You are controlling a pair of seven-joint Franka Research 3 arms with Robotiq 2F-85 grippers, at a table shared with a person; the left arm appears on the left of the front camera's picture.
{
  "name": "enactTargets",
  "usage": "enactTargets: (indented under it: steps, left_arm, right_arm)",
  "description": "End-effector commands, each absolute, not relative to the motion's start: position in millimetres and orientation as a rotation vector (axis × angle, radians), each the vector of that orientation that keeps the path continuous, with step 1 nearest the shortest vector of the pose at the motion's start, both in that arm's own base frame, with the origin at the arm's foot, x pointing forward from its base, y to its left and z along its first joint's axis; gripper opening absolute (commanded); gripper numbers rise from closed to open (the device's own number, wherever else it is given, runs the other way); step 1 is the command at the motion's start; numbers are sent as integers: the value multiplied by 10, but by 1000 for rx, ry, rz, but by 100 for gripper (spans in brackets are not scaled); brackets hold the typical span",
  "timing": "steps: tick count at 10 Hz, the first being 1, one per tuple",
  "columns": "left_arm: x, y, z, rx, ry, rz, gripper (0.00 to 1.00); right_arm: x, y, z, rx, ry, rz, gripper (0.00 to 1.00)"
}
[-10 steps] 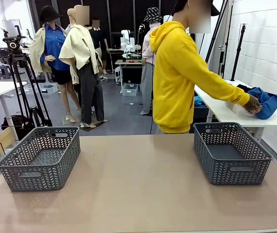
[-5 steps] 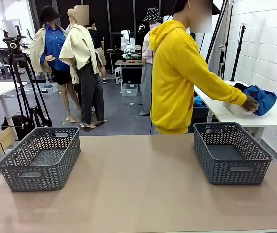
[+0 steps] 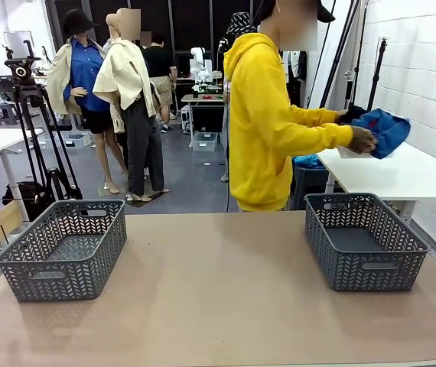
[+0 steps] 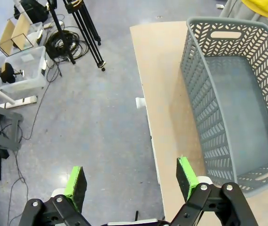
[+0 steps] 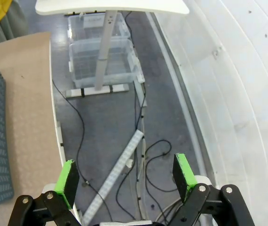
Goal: Sort the tops and bottoms.
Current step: Lift clothes from the center of the table with your left hand.
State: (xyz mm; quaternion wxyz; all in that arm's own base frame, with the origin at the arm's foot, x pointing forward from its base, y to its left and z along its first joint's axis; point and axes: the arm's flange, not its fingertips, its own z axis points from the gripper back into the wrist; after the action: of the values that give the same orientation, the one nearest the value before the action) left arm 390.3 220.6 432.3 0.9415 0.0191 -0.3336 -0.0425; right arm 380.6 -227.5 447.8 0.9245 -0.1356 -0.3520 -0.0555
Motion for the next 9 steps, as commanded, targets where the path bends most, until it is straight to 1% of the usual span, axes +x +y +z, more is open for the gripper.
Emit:
enactTargets:
  steps: [1, 9]
  left_arm:
    - [3896, 2235, 4296, 39, -678, -89, 100]
    - [3896, 2235, 4296, 39, -678, -89, 100]
  right_arm:
    - [3784, -2294, 4487, -278, -718, -112, 100]
    - [3784, -2294, 4487, -278, -718, -112, 100]
